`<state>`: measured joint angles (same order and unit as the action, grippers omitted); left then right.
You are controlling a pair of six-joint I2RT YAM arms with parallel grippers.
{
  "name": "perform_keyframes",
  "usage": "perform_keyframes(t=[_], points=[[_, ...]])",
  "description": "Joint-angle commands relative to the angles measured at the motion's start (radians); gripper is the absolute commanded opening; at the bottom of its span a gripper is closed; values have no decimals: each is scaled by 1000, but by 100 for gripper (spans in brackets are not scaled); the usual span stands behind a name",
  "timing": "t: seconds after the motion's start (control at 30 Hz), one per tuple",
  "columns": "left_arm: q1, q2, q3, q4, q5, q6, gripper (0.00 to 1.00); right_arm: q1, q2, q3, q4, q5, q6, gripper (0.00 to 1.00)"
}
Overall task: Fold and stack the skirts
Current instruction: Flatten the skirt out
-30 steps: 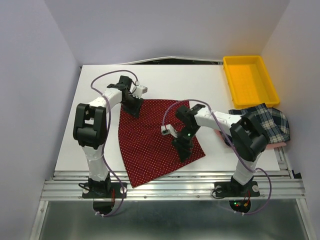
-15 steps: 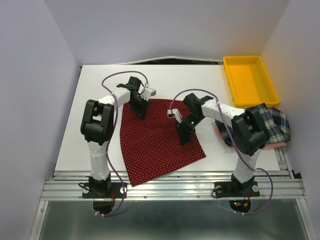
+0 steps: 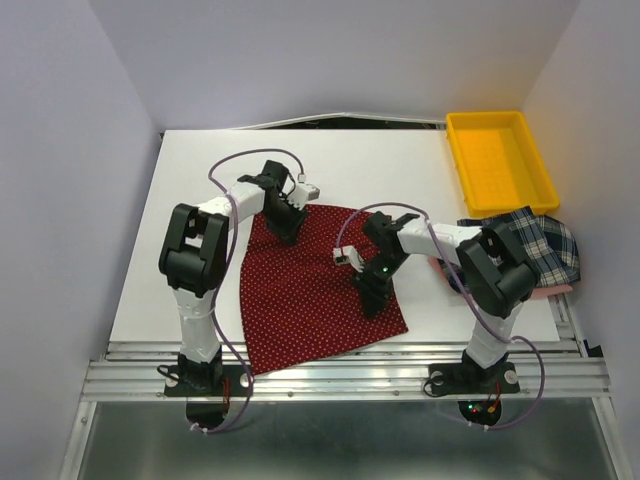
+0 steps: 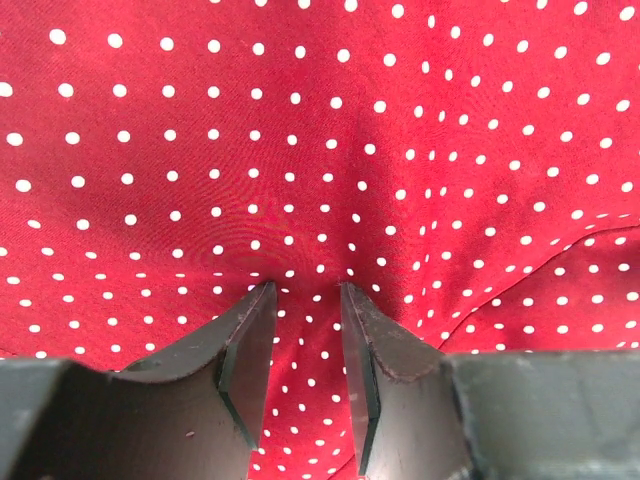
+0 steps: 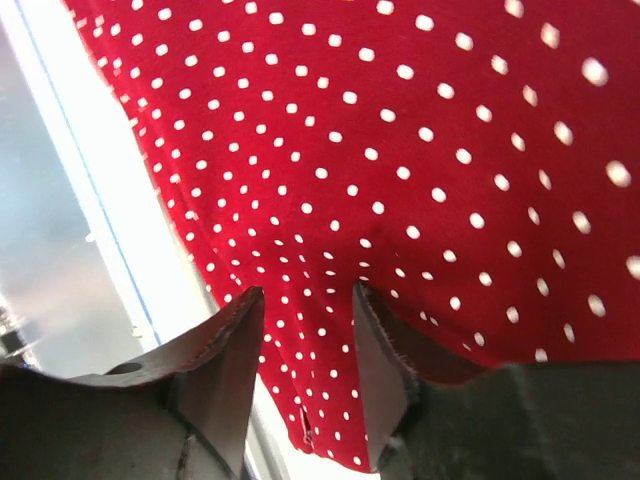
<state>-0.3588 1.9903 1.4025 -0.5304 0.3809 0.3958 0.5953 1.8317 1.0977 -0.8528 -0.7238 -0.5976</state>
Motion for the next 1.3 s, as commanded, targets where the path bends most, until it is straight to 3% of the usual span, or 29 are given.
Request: perform_keyframes(t=[0.0, 0.2, 0.3, 0.4, 0.7, 0.93, 1.27], points=[[-11, -48, -28, -68, 29, 18, 43, 32, -34, -6, 9, -72, -5, 48], [-9, -131, 97, -124, 49, 125, 47, -21, -87, 177, -12, -71, 59, 56], [-6, -154, 220, -164, 59, 237, 49, -112, -83, 312, 9, -56, 131, 57], [3, -170, 274, -105, 39, 322, 50, -207, -49, 418, 66, 6, 180, 55], [81, 22, 524, -123, 36, 485, 40, -316, 150, 643, 124, 251, 81, 52], [161, 137, 684, -197, 84, 548, 37, -338, 257, 689, 124, 277, 6, 51], [165, 139, 590, -155, 56, 557, 38, -356, 336, 657, 124, 337, -22, 49]])
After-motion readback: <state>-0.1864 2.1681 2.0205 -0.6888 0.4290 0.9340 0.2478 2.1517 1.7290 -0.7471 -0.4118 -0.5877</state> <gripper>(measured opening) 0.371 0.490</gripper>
